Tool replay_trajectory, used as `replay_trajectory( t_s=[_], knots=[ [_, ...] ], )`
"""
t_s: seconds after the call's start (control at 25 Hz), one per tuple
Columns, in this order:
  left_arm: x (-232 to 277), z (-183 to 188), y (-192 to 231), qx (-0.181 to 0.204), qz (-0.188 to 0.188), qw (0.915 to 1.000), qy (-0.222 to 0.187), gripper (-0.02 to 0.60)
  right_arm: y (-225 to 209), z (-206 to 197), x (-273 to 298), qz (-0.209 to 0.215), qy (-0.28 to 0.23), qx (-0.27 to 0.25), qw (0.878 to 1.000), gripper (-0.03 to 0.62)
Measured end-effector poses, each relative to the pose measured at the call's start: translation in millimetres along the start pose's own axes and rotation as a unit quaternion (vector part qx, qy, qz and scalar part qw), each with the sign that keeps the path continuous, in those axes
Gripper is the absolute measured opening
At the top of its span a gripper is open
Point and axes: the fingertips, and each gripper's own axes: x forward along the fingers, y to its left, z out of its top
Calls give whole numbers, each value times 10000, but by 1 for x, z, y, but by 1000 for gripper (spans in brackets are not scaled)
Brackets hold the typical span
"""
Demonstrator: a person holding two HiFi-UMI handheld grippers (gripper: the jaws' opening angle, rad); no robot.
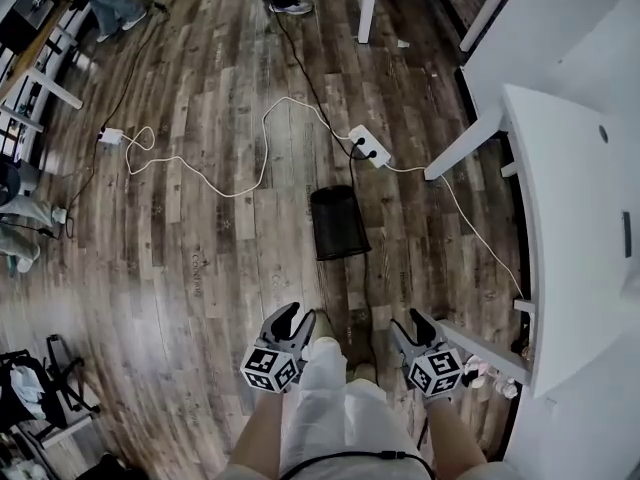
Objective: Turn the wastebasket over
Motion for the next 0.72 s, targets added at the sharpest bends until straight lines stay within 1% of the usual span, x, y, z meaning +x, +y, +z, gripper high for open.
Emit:
replay_trajectory(
  t_s=[0.2, 0.44, 0.6, 0.72],
  knots=[
    [34, 12, 20, 164, -265, 9994, 120, 155, -11, 10, 28, -268, -159, 157, 9994, 222],
    [69, 8, 44, 319, -386, 9986, 161, 155, -34, 7, 58, -417, -269, 162, 9986, 225],
    [89, -3, 60, 389, -329, 9986, 130, 155, -50, -7, 78, -357, -254, 6, 9990, 227],
    [109, -26, 76, 489, -322, 9981, 215, 172, -67, -30, 106, -329, -183, -81, 9993, 227]
  ],
)
